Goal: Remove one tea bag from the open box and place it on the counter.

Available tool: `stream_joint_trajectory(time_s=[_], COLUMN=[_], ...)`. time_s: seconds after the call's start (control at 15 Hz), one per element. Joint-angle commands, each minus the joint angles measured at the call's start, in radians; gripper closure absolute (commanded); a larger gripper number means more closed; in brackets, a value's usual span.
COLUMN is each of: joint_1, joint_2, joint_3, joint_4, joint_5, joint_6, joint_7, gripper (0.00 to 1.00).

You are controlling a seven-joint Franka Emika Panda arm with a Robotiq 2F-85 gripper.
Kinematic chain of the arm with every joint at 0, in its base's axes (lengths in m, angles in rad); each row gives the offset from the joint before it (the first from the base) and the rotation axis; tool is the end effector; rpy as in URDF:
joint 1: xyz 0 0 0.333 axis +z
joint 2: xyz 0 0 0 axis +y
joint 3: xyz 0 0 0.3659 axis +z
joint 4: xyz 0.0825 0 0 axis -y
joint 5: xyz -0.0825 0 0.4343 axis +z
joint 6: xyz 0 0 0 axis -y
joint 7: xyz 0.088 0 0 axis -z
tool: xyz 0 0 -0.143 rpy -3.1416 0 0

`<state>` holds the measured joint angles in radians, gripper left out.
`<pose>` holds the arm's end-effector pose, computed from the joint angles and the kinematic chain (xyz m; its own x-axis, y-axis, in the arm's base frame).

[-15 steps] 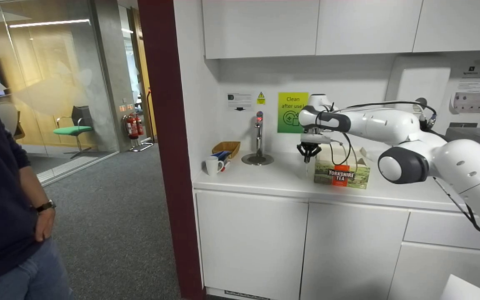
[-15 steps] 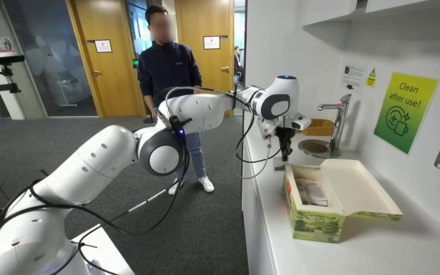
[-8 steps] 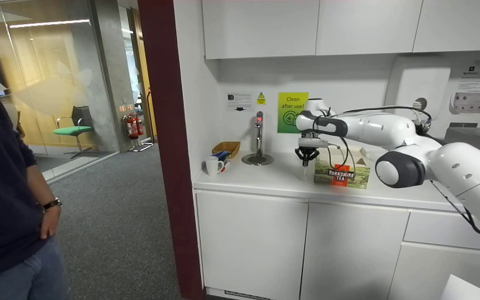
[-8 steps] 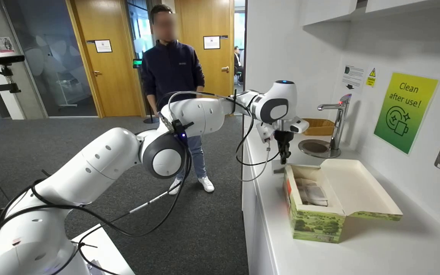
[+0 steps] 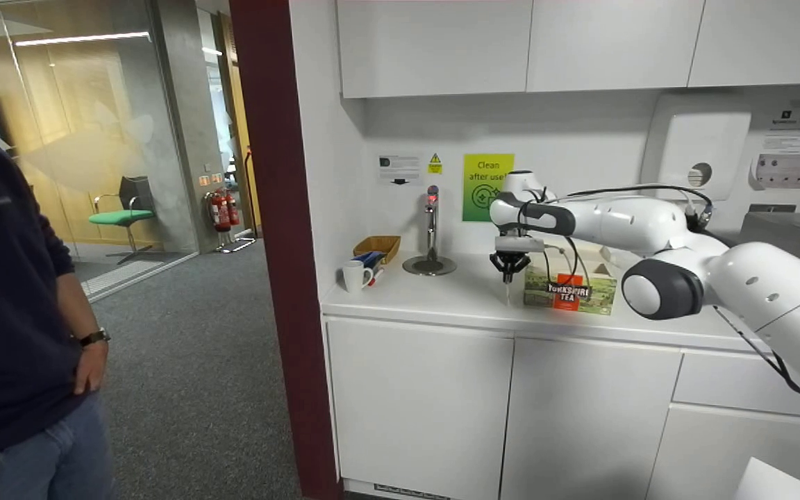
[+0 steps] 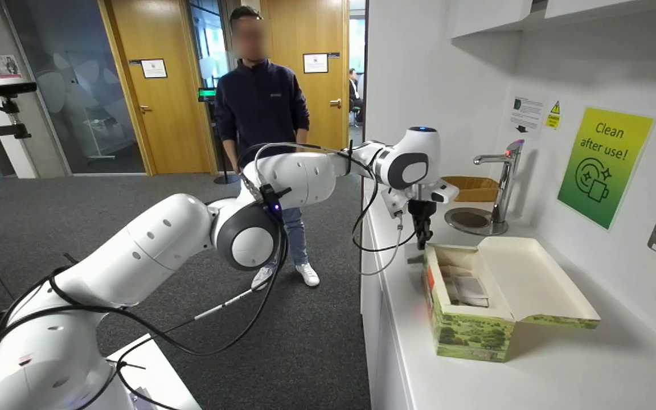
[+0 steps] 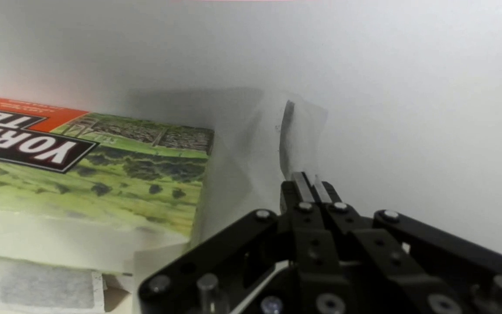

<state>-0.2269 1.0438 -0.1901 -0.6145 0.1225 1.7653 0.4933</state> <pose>0.8600 -0.2670 0.3623 0.6735 -0.7291 0.1217 -0.7330 -0.6800 -0.0178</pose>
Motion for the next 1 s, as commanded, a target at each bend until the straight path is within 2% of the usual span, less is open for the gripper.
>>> stream_joint_trajectory(time_s=[0.0, 0.27, 0.33, 0.4, 0.47, 0.93], joint_1=[0.011, 0.016, 0.015, 0.012, 0.010, -0.029], joint_2=[0.026, 0.033, 0.036, 0.039, 0.040, 0.018], joint_3=[-0.012, -0.013, -0.013, -0.013, -0.012, -0.002], joint_4=[0.068, 0.077, 0.079, 0.079, 0.079, 0.070], joint_5=[-0.023, -0.029, -0.029, -0.028, -0.028, -0.005], joint_6=[-0.044, -0.044, -0.045, -0.046, -0.047, -0.047], joint_7=[0.004, 0.006, 0.007, 0.006, 0.005, -0.014], gripper=[1.00, 1.00, 0.74, 0.73, 0.68, 0.14])
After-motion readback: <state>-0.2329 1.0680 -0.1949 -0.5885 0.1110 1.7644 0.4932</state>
